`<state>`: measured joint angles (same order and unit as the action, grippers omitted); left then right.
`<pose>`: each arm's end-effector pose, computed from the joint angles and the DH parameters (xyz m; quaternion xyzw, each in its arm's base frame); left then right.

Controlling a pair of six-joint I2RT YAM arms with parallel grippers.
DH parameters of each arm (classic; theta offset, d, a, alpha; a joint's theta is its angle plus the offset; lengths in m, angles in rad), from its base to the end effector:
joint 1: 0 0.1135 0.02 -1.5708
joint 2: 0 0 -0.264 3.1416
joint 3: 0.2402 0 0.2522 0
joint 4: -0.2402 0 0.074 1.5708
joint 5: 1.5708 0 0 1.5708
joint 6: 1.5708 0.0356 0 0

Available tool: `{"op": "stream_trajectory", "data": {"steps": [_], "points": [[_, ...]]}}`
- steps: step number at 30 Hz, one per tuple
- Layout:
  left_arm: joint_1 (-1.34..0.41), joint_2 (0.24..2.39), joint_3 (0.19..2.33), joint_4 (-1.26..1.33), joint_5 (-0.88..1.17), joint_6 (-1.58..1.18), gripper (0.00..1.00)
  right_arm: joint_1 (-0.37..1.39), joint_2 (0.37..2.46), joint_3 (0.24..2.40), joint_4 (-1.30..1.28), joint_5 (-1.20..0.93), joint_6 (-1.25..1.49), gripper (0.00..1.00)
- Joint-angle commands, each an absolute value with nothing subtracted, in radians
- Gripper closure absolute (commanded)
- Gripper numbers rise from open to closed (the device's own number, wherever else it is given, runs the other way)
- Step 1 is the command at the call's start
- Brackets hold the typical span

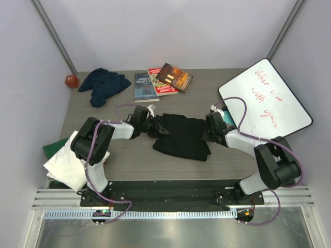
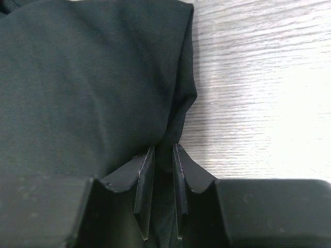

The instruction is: Fold and stack the t-shirts

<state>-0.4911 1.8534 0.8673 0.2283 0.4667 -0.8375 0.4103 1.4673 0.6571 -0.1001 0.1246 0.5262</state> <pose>0.3061 -0.1819 0.1232 -0.0639 0.8960 -0.4044 0.1719 0.2513 0.1045 0.1537 0.0748 0.9414 0.0935 0.3154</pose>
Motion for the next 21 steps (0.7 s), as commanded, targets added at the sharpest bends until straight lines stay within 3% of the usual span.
{"op": "stream_trajectory", "data": {"steps": [1, 2, 4, 6, 9, 17, 21], "points": [[-0.500, 1.931, 0.815, 0.069, 0.393, -0.796, 0.75, 0.410, 1.499, 0.672, -0.137, 0.104, 0.522, 0.73], [-0.502, 1.934, 0.815, 0.077, 0.394, -0.795, 0.75, 0.411, 1.499, 0.673, -0.135, 0.104, 0.522, 0.74], [-0.509, 1.942, 0.811, 0.084, 0.403, -0.795, 0.55, 0.411, 1.500, 0.676, -0.135, 0.100, 0.522, 0.74], [-0.521, 1.951, 0.811, 0.109, 0.425, -0.793, 0.44, 0.411, 1.503, 0.680, -0.135, 0.095, 0.519, 0.74], [-0.537, 1.951, 0.811, 0.118, 0.416, -0.804, 0.39, 0.411, 1.506, 0.683, -0.133, 0.089, 0.517, 0.74], [-0.563, 1.997, 0.831, 0.144, 0.431, -0.819, 0.36, 0.411, 1.508, 0.680, -0.123, 0.077, 0.515, 0.74], [-0.597, 2.017, 0.847, 0.158, 0.436, -0.827, 0.42, 0.411, 1.514, 0.681, -0.118, 0.072, 0.515, 0.74]]}}
